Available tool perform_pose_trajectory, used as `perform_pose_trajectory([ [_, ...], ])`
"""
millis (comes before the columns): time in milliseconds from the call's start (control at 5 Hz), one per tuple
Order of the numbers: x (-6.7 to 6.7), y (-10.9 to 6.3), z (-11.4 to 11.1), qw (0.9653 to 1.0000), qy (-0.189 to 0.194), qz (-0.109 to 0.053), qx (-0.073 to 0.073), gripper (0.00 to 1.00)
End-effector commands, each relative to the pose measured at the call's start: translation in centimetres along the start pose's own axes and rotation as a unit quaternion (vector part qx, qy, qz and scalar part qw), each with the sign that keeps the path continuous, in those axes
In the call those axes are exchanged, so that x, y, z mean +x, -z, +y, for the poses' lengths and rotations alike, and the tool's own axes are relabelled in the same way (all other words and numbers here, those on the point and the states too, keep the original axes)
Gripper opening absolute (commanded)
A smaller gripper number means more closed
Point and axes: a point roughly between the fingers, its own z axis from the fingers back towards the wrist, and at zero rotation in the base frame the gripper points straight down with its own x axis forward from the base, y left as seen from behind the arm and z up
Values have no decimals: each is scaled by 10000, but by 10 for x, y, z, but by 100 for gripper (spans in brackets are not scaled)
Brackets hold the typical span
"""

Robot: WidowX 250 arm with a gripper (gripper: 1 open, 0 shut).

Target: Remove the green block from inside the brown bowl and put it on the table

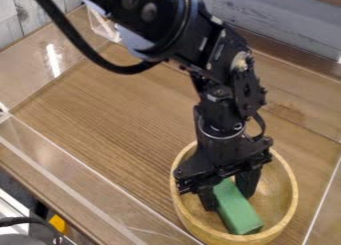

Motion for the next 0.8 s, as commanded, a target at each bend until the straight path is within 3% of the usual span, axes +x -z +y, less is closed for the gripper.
perform_pose_trajectory([
  [0, 2, -4, -2, 10000, -8, -53, -66, 0],
  [600, 2, -7, 2, 9999, 63, -115, 23, 0],
])
